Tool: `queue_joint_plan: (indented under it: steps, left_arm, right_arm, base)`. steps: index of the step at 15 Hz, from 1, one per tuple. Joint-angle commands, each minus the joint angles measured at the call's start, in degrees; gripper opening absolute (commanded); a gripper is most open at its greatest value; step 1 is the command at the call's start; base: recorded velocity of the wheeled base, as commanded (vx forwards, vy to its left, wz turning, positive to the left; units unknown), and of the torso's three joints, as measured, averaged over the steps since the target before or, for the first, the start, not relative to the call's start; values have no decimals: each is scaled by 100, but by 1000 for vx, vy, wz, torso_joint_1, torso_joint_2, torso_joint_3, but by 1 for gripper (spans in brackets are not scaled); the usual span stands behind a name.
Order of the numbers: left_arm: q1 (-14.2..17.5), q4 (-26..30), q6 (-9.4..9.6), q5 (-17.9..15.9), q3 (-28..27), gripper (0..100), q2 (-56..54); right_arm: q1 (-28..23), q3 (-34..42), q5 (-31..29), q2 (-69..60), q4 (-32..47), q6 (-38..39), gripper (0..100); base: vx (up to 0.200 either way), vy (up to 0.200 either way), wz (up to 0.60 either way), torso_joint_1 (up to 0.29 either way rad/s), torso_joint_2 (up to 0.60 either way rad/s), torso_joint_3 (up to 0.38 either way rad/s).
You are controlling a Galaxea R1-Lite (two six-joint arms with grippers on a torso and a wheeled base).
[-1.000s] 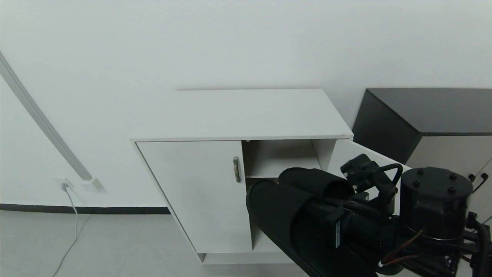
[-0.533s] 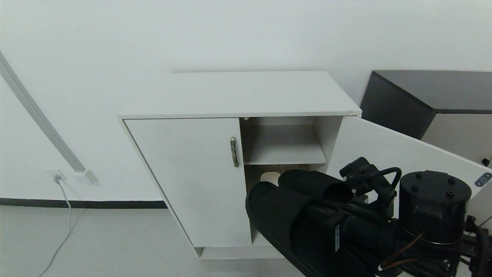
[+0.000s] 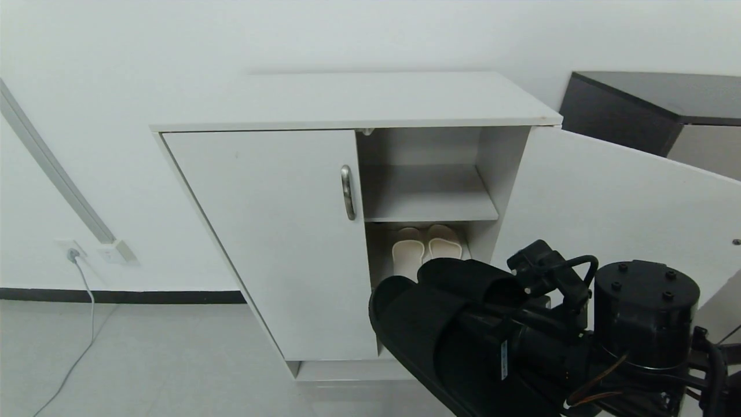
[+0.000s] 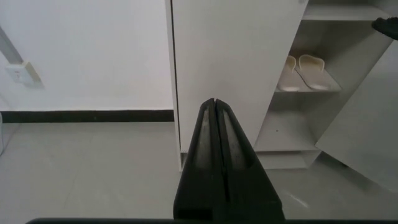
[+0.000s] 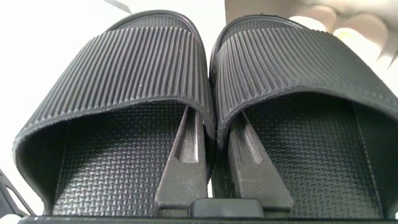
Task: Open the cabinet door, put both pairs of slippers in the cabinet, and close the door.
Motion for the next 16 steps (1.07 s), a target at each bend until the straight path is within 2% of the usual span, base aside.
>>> queue_joint_plan:
  steps: [1, 9, 16]
  left_arm:
    - [2, 1, -2, 2, 1, 0, 8]
    - [-6, 1, -11, 2, 10, 0, 8]
    - [2, 1, -11, 2, 1, 0, 8]
  right_arm:
    - [9, 2, 2, 12, -1, 2, 0]
    - [45, 11, -6, 21, -1, -7, 0]
    - [53, 64, -15, 83, -387, -95, 0]
  base:
    - [0, 0, 0, -119, 461, 334]
    - [0, 0, 0, -58, 430, 368]
    - [0, 0, 0, -1, 57, 54]
